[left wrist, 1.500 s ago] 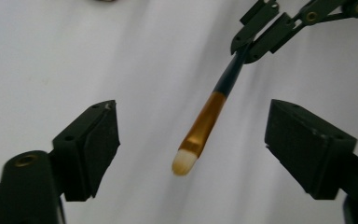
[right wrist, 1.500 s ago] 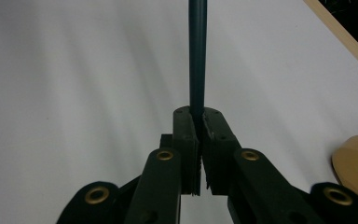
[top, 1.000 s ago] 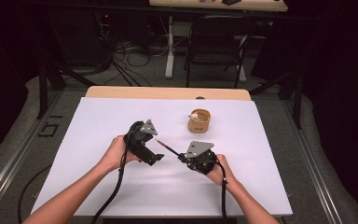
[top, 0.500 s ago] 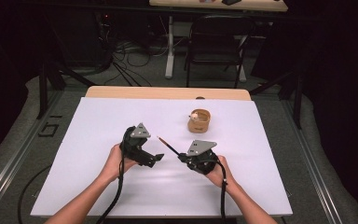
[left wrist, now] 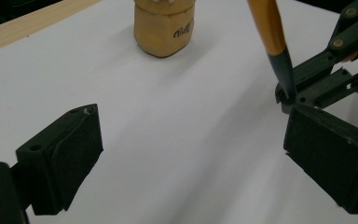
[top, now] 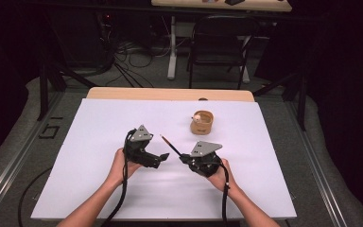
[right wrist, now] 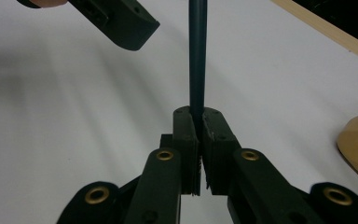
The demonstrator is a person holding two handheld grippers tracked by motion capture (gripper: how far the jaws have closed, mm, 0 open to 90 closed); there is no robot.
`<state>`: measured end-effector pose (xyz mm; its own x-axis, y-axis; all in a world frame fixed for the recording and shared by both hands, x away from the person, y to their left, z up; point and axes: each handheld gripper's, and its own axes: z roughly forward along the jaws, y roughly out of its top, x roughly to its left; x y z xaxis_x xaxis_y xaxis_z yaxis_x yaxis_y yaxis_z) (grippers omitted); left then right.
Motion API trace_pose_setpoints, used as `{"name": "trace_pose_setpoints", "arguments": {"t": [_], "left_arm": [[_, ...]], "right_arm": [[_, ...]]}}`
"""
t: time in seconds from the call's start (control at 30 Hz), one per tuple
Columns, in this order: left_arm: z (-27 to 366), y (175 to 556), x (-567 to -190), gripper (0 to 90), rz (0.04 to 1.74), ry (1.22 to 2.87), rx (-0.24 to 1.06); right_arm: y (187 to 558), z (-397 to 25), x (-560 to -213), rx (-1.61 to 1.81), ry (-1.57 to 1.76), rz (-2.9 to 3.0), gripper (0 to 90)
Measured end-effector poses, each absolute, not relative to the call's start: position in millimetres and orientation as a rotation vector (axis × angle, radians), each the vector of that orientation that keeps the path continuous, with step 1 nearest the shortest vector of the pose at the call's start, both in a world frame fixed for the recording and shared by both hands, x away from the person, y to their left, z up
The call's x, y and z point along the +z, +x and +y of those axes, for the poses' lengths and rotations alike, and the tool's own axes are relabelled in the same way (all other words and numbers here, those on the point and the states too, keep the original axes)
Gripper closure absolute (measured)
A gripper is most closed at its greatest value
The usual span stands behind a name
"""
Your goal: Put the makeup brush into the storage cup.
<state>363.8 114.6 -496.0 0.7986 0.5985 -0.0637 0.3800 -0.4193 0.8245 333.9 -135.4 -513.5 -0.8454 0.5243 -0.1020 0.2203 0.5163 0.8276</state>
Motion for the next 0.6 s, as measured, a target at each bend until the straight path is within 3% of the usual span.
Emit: {"name": "trace_pose_setpoints", "arguments": {"t": [0.33, 0.6], "left_arm": [[122.0, 364.6, -494.1, 16.7, 0.733, 1.969, 0.261], [118.6, 361.0, -493.4, 37.3, 0.687, 1.919, 0.226]], "right_arm": [[331.8, -131.2, -514.6, 1.289, 0.678, 2.403, 85.6], [333.2, -124.5, -517.2, 1.309, 0.73, 2.389, 85.5]]}}
